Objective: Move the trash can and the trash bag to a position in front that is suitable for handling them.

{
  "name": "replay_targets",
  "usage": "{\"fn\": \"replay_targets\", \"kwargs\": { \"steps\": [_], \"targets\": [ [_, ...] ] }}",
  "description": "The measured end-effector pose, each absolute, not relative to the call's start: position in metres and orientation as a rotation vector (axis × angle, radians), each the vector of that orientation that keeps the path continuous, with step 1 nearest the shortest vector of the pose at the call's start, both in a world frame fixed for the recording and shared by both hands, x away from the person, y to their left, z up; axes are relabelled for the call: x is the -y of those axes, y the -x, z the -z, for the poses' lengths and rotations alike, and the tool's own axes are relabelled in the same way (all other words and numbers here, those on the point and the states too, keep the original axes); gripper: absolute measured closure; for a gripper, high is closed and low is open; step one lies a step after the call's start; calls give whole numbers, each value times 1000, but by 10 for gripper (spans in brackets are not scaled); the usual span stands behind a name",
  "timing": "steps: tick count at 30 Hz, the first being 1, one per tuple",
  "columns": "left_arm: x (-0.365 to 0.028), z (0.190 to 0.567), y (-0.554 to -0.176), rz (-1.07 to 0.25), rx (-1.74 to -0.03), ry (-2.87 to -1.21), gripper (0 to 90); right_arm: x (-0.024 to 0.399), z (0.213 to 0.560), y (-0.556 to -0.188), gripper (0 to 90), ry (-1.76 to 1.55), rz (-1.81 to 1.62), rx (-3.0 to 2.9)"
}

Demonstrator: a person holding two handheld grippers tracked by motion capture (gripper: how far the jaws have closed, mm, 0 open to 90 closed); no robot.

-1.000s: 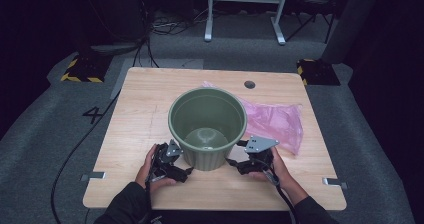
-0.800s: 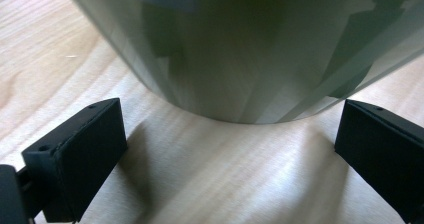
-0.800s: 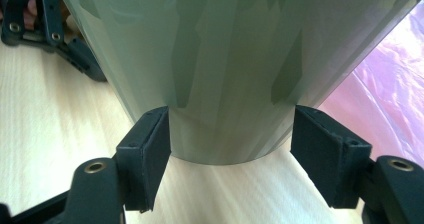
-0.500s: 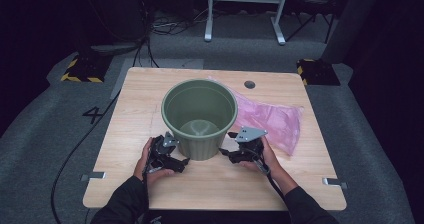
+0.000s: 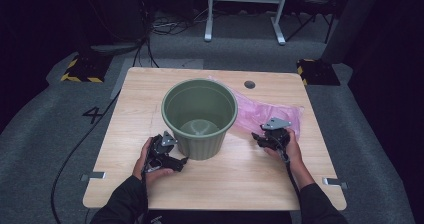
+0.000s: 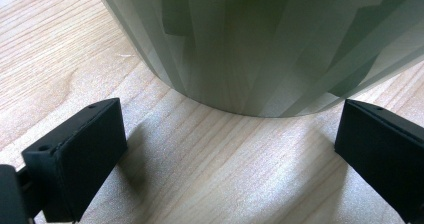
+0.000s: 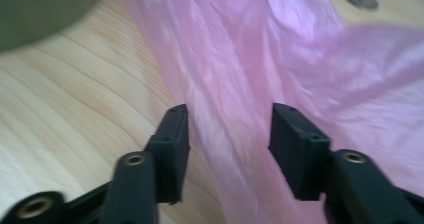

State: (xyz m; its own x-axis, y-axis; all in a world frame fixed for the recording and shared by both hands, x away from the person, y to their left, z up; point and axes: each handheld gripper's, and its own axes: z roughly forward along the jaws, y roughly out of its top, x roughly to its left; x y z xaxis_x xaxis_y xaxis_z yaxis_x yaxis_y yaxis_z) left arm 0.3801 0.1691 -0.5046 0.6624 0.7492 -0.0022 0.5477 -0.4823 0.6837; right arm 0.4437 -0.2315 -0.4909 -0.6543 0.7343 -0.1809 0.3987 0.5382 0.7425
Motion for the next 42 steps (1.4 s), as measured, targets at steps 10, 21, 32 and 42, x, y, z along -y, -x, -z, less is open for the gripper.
{"fn": "replay_targets", "kwargs": {
  "steps": [10, 21, 32, 42],
  "targets": [
    [-169, 505, -379, -391, -1004, -2210, 0, 264, 493, -442, 855, -989, -917, -2332],
    [-170, 505, -378, -393, -1007, -2207, 0, 295, 486, -422, 734, -1030, -920, -2334],
    [-170, 505, -378, -393, -1008, -2206, 0, 258, 460, -415, 210, -922, -1060, -2276],
    [-170, 505, -379, -388, -1002, -2209, 0, 213, 476, -447, 188, -884, -1004, -2347]
  ]
}}
